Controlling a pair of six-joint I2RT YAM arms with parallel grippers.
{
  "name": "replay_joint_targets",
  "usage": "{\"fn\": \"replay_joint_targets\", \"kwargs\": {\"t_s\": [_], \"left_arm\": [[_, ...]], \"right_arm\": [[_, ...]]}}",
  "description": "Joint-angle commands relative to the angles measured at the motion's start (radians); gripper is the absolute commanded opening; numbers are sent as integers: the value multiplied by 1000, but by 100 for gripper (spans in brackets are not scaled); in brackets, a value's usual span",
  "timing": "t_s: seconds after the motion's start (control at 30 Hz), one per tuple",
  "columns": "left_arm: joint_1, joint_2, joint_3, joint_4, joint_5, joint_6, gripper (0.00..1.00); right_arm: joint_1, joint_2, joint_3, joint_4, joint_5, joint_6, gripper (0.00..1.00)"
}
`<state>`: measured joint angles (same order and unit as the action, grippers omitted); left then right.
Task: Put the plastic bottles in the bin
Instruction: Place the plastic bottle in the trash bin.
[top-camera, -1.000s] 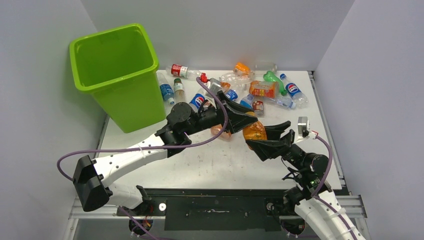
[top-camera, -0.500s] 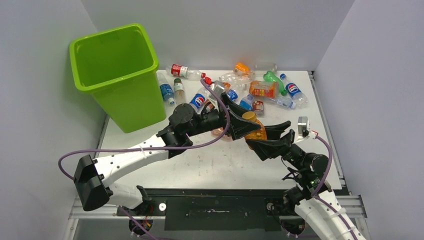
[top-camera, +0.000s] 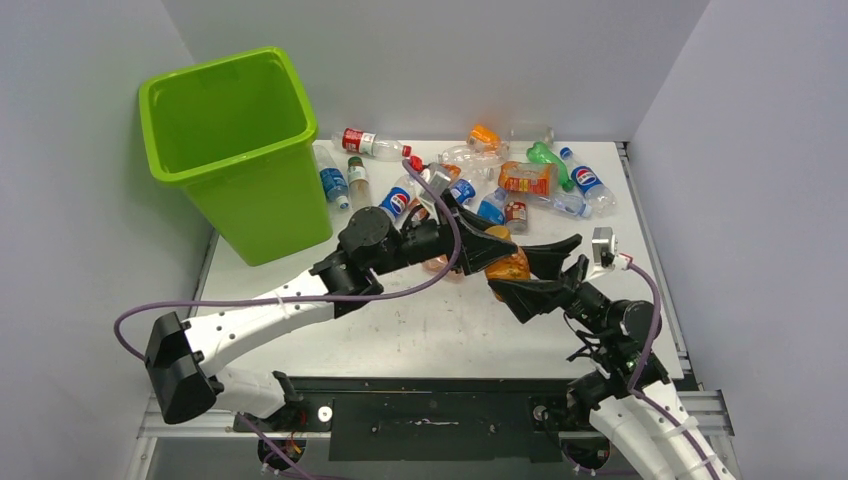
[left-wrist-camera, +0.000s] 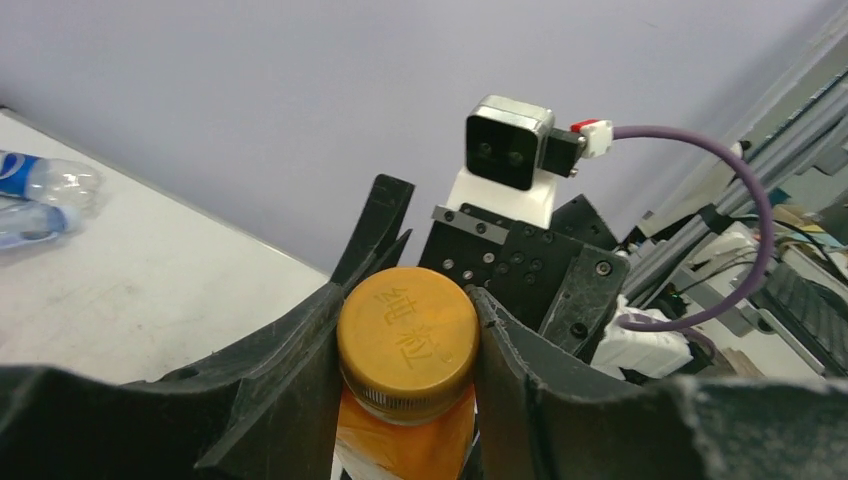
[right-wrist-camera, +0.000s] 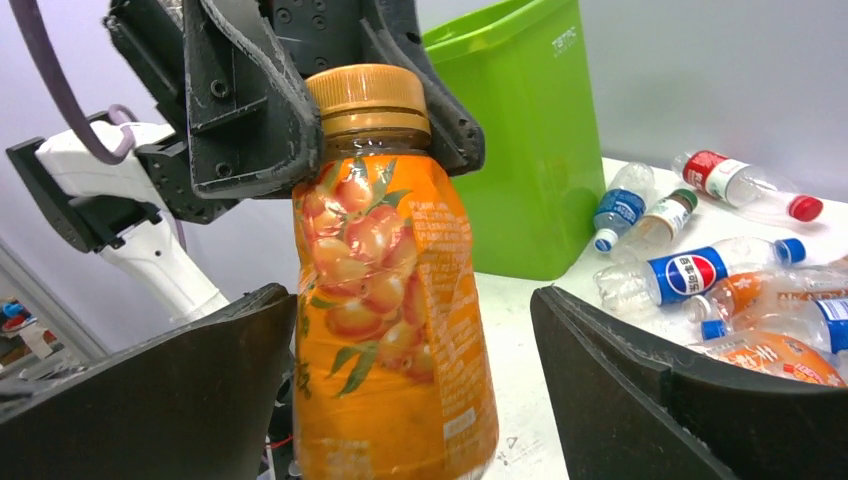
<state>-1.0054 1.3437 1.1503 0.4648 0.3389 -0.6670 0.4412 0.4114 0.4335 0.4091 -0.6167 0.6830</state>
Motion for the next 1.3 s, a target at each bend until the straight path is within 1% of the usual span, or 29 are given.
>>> {"fn": "replay_joint_targets", "kwargs": {"t_s": [0.0,0.17,0.2,0.23,0.3,0.37,0.43,0.5,0.57,0.67,0.73,0.8,0.9,1.0,1.1,1.13,1.17,1.23,1.27], "left_arm": [[28,-139,68,-130,-161,165,0],[147,-249,243,-357,-362,391,0],[172,-263,285,-397,-413,447,0],[190,-275,324,-426,-515,506,0],[220,-294,381,-438,-668,643,0],[253,-291,416,-405,-826,797,0],[327,-261,449,-388,-920,884,0],[474,-211,502,-436,-924,862,0],[599,-155,555,-495,-904,789,0],[701,-67,607,-498,-921,765,0],[735,-17,623,-481,-938,766,0],[753,31,642,-480,-921,768,0],[755,109,670,-526,-898,751,0],[760,143,634,-558,-896,708,0],[779,164,619,-602,-855,638,0],[782,173,626,-619,-856,627,5],[784,180,633,-631,-862,621,15],[785,176,638,-637,-862,615,49],[784,167,639,-637,-861,609,62]], "right_arm": [[9,-2,147,-222,35,-94,90],[8,2,295,-440,58,-163,90],[9,2,312,-467,65,-170,90],[8,-1,324,-490,76,-175,90],[8,-9,327,-520,112,-184,90],[8,-23,303,-524,166,-183,90],[9,-36,267,-517,235,-159,90],[8,-39,225,-485,289,-123,90],[9,-32,173,-446,320,-81,90],[8,-12,127,-418,340,-21,90],[8,1,113,-417,343,-3,90],[9,4,105,-417,348,6,90],[9,8,104,-438,367,-3,90],[8,21,122,-494,421,0,90],[9,52,155,-572,487,-9,90],[9,63,165,-595,512,-14,90],[8,74,172,-614,541,-15,90],[8,77,171,-624,580,1,90],[9,73,166,-619,579,2,90]]}}
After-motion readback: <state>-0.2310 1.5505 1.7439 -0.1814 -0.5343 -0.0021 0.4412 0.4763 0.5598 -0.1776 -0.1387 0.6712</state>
